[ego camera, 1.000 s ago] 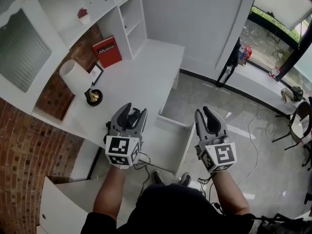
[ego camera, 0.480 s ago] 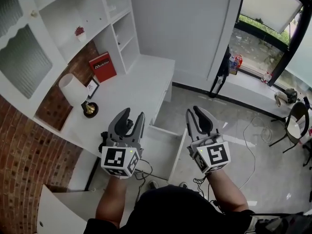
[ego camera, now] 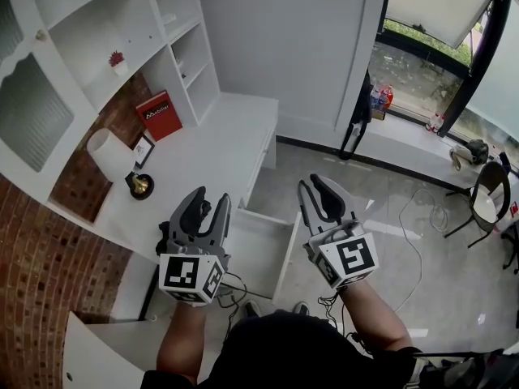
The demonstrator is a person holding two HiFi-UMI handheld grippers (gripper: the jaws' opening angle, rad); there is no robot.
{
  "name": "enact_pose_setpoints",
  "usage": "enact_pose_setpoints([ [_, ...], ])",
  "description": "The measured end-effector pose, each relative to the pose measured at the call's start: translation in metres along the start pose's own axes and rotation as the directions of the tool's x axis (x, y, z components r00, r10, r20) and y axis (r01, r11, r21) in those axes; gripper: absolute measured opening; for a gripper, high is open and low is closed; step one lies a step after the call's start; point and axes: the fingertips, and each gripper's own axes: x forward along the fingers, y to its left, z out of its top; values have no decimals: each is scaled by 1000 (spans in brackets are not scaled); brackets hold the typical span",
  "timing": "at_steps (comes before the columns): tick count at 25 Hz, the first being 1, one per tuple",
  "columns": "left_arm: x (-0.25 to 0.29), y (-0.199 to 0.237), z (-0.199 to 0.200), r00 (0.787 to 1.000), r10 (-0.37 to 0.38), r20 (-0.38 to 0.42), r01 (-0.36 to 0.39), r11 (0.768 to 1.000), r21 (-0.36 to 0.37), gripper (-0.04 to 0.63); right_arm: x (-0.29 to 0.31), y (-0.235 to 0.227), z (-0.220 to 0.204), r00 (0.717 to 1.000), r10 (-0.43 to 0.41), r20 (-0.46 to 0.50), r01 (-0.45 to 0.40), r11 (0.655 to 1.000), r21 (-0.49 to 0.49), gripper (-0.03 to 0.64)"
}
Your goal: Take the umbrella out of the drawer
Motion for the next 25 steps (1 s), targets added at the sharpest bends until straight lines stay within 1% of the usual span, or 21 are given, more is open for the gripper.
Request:
enact_pose_setpoints([
  [5, -1, -2, -8, 1000, 3, -17, -3, 1000, -9, 183, -4, 0, -7, 1000, 5, -25, -5, 1000, 0, 73],
  [11, 2, 1, -9, 1000, 5, -22, -5, 1000, -18, 183, -2, 1, -4, 1000, -1, -16, 1, 1000, 10, 72],
  [18, 3, -1, -9, 1000, -1, -24, 1, 1000, -12, 183, -3, 0, -4, 1000, -1, -16, 1, 1000, 10, 73],
  [25, 4, -1, -8, 1000, -10, -30, 9, 1000, -8, 183, -2, 3, -4, 1000, 12, -28, -12, 1000, -5, 72],
])
